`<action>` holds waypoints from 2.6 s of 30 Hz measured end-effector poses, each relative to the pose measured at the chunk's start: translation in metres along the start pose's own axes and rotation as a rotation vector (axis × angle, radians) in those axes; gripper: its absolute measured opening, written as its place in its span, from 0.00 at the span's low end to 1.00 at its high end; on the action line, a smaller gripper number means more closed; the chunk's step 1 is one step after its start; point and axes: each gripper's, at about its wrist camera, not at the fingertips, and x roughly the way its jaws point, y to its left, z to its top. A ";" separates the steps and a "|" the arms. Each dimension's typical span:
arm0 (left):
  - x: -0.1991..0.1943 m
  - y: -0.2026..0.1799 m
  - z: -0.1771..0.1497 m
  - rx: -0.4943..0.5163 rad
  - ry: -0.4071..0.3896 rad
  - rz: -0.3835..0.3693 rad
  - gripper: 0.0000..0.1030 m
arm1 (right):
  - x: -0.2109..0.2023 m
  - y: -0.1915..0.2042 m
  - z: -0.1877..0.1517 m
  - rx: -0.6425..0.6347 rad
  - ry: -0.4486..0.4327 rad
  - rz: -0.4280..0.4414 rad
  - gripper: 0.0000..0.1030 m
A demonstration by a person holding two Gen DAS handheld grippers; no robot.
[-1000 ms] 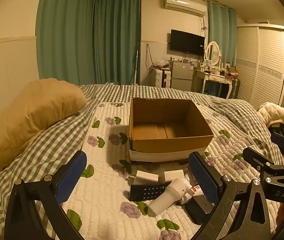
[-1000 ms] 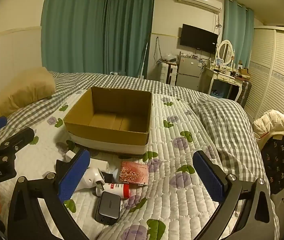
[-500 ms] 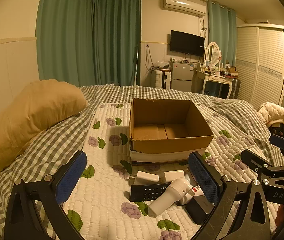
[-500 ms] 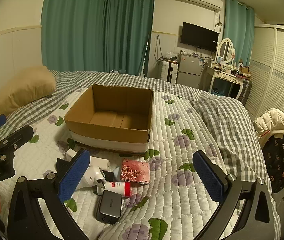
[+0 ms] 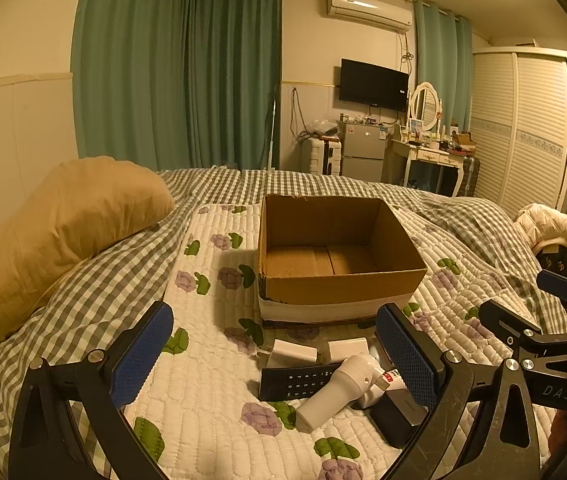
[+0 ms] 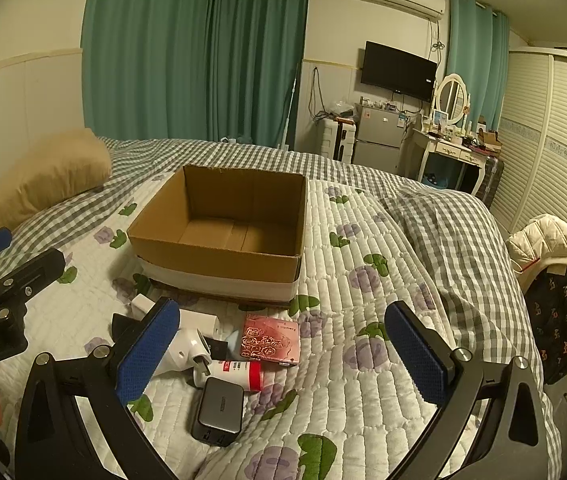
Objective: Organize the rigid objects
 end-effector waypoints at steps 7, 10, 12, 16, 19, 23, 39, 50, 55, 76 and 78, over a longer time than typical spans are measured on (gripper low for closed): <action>0.001 -0.001 0.000 -0.002 -0.001 -0.001 1.00 | -0.001 -0.001 0.000 -0.004 -0.001 0.001 1.00; 0.001 -0.001 0.001 0.000 -0.001 0.000 1.00 | -0.001 -0.001 0.001 -0.004 0.001 0.001 1.00; 0.001 -0.001 0.001 0.001 -0.001 -0.001 1.00 | -0.001 -0.001 0.001 -0.004 0.000 0.001 1.00; 0.001 -0.002 0.001 0.002 0.000 0.000 1.00 | -0.001 -0.001 0.000 -0.006 0.002 0.000 1.00; 0.001 -0.001 0.001 0.003 0.001 0.002 1.00 | -0.001 0.000 0.002 -0.007 0.003 0.001 1.00; 0.001 -0.001 0.001 0.000 0.000 0.001 1.00 | -0.001 0.000 0.002 -0.007 0.004 0.001 1.00; 0.002 -0.002 0.002 0.004 0.000 0.000 1.00 | -0.001 0.000 0.002 -0.010 0.005 0.000 1.00; 0.004 0.000 -0.002 0.004 0.010 0.000 1.00 | 0.001 0.003 0.002 -0.023 0.020 0.000 1.00; 0.013 0.002 -0.009 0.011 0.044 0.009 1.00 | 0.010 0.005 -0.001 -0.027 0.064 0.007 1.00; 0.071 -0.003 -0.060 0.121 0.277 0.056 1.00 | 0.139 0.052 -0.078 -0.095 0.650 0.204 0.49; 0.074 -0.006 -0.060 0.133 0.286 0.042 0.99 | 0.134 0.050 -0.076 -0.080 0.617 0.214 0.46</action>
